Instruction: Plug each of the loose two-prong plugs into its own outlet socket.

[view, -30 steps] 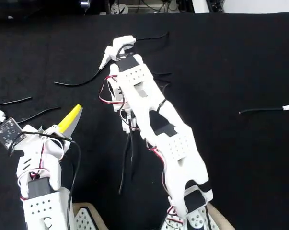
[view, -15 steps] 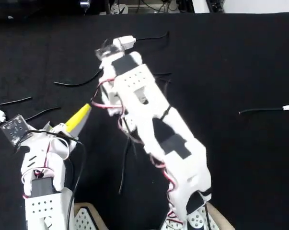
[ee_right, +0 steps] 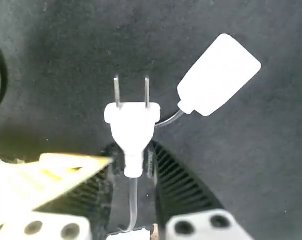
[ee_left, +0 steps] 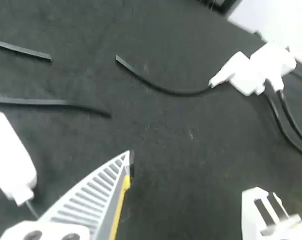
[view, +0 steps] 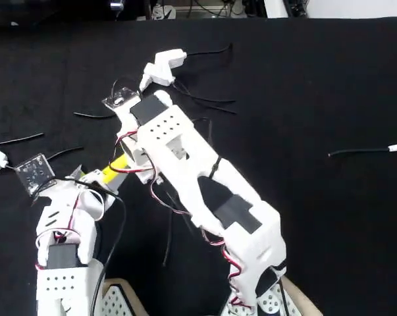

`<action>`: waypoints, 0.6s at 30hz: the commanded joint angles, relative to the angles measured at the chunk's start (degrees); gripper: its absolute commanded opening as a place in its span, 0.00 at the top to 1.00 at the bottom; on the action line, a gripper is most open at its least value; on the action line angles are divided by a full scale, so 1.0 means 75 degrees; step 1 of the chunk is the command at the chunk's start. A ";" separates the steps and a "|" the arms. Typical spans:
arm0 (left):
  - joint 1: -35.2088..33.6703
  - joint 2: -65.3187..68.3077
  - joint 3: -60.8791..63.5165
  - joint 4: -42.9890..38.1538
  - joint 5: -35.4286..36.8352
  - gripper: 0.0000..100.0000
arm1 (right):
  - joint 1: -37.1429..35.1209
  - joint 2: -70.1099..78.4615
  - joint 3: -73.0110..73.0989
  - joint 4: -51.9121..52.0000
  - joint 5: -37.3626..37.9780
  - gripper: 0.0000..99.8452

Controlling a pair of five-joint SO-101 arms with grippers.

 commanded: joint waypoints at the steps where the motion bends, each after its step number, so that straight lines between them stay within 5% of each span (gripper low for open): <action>1: 0.0311 -0.0070 0.0123 0.0035 -0.0047 0.46 | -0.0129 -0.0498 -0.0311 0.0164 -0.0012 0.99; 18: 0.0287 -0.0059 0.0123 0.0047 -0.0047 0.46 | -0.0082 -0.2796 0.0334 0.0176 0.0059 0.99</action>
